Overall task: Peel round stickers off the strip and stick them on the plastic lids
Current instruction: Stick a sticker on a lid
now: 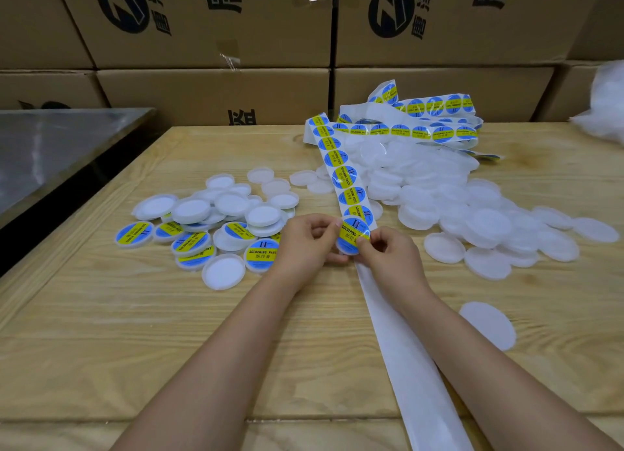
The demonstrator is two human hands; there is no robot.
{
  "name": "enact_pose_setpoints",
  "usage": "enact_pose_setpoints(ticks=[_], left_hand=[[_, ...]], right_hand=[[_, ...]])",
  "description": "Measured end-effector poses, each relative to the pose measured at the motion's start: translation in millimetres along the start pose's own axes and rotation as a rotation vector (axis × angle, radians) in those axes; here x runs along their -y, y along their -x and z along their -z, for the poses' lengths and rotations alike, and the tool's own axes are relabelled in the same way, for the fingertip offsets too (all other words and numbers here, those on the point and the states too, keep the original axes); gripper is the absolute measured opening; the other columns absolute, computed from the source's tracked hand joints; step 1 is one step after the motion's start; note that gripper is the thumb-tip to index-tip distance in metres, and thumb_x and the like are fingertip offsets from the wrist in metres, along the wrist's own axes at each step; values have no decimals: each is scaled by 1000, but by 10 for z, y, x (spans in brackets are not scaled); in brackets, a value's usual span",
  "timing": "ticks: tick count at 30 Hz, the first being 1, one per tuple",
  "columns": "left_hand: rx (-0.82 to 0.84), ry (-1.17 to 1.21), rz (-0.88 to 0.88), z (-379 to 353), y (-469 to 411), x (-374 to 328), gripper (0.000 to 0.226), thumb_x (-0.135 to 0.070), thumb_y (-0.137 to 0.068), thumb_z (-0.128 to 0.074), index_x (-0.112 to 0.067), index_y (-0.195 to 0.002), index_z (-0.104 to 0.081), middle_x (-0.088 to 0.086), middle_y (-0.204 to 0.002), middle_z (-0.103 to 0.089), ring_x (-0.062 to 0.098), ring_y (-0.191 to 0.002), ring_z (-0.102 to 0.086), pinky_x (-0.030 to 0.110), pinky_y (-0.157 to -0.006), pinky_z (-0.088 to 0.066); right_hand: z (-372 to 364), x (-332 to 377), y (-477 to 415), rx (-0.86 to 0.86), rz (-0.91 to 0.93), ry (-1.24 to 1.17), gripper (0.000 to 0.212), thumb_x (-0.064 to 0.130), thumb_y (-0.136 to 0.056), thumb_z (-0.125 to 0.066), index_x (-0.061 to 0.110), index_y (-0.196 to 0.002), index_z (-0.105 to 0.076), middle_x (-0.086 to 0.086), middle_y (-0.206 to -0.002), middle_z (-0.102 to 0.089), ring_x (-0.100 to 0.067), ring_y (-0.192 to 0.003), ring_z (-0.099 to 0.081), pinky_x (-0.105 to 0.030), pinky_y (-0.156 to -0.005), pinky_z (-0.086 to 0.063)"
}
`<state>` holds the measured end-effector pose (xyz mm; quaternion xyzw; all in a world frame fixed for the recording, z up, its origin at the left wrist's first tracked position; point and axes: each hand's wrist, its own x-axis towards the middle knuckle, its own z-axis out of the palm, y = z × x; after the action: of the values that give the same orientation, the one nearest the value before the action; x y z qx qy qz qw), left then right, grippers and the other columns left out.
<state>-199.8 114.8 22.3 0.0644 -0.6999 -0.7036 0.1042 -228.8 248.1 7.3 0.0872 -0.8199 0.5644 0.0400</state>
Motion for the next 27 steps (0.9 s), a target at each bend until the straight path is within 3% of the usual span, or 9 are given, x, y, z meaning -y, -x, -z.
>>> enact_pose_setpoints(ticks=[3, 11, 14, 16, 20, 22, 24, 27], left_hand=[[-13, -26, -37, -46, 26, -9, 13, -13, -93, -57, -8, -84, -65, 6, -76, -72, 20, -63, -71, 22, -54, -55], [-105, -97, -207, -95, 56, -10, 17, -9, -90, -61, -20, -76, -63, -1, -71, -66, 3, -59, -64, 18, -49, -52], [-138, -170, -267, -103, 69, 11, 20, -11, -87, -64, -25, -73, -64, -11, -64, -65, 8, -65, -63, 35, -59, -58], [-133, -189, -283, -110, 83, 16, 20, -11, -84, -66, -26, -71, -64, -13, -63, -66, 8, -66, -64, 38, -64, -58], [-140, -231, -273, -120, 93, 19, 18, -13, -75, -75, -26, -69, -63, -12, -65, -66, 4, -65, -64, 17, -60, -49], [-168, -278, -289, -125, 81, 23, 22, -12, -75, -76, -26, -67, -61, -13, -63, -64, 1, -63, -61, 13, -58, -45], [-187, -289, -308, -132, 76, 25, 24, -11, -76, -74, -27, -66, -59, -14, -62, -62, -1, -62, -60, 11, -58, -43], [-201, -258, -318, -133, 82, 33, 23, -10, -75, -74, -26, -66, -60, -15, -61, -63, 4, -65, -64, 12, -61, -47]], right_hand=[[-3, 8, 10, -30, 12, 17, 21, 14, -84, -62, 14, -65, -54, 7, -61, -55, -6, -58, -47, -13, -51, -34], [10, 27, 29, -72, -26, -78, 17, 24, -85, -67, 12, -73, -67, 2, -68, -64, -11, -68, -57, -25, -66, -43], [11, 37, 38, -91, -43, -104, 18, 26, -83, -69, 12, -72, -71, 1, -65, -64, -11, -66, -55, -27, -65, -42], [16, 50, 43, -98, -46, -113, 16, 27, -81, -71, 14, -71, -72, 2, -65, -65, -11, -66, -56, -29, -68, -44], [29, 58, 51, -85, -45, -104, 16, 30, -77, -73, 20, -65, -70, 11, -55, -59, -7, -60, -52, -27, -63, -41], [29, 68, 61, -85, -33, -87, 19, 32, -76, -73, 24, -60, -67, 12, -51, -57, -7, -59, -52, -27, -61, -40], [26, 79, 67, -106, -29, -99, 17, 32, -76, -74, 25, -62, -69, 7, -59, -64, -14, -69, -61, -32, -68, -46], [23, 85, 76, -122, -28, -120, 23, 36, -73, -75, 16, -64, -70, -5, -65, -67, -24, -76, -65, -38, -75, -50]])
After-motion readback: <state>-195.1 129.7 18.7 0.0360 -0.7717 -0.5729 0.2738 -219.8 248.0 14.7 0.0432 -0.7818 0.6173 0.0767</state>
